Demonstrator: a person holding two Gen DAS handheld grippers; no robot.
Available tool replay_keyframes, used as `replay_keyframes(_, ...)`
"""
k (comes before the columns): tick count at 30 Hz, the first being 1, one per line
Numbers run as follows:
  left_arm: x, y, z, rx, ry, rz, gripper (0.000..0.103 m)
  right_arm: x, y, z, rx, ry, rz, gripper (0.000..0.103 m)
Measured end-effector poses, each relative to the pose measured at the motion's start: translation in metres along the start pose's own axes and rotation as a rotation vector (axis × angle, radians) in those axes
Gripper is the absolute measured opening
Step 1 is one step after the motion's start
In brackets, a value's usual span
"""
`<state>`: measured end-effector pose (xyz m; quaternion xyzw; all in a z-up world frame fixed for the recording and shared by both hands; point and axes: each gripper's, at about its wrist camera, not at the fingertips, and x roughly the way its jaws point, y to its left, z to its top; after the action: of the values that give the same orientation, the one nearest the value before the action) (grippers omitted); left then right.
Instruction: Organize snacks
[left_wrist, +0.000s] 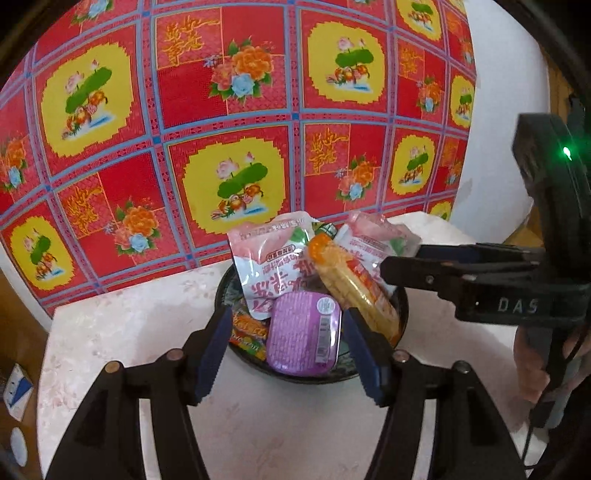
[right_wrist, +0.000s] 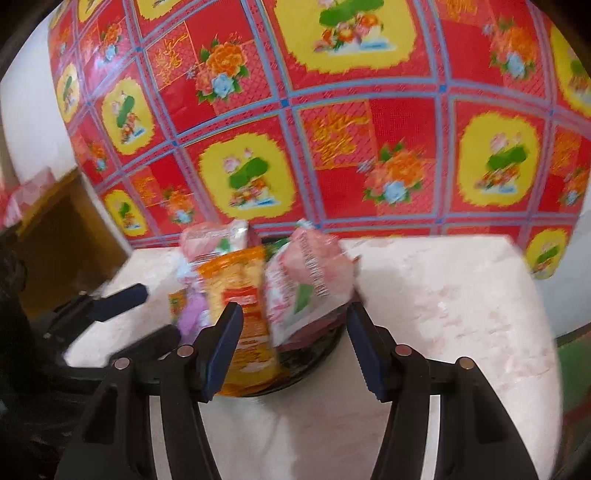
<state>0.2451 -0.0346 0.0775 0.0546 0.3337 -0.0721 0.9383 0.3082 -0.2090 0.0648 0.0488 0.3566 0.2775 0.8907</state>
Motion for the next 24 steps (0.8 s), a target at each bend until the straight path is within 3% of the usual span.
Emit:
replay_keyframes(7,-0.031,0.008,-0.006,-0.042,0.004,0.038,0.066,-0.008,0.014,0.006,-0.068,-0.036,-0.051,0.06)
replay_keyframes(12,-0.065,0.005,-0.017,-0.041,-0.006,0.056,0.075,-0.031,0.041,0.002,-0.155,-0.041,-0.065,0.06)
replay_keyframes(18,-0.095,-0.007,-0.043,-0.061,-0.004,0.049,0.081,-0.065,0.068,-0.037,-0.226,-0.087,-0.103,0.06)
replay_keyframes(24,-0.083,-0.018,-0.084,-0.147,0.113,0.032,0.084,-0.075,0.07,-0.093,-0.176,-0.043,-0.143,0.06)
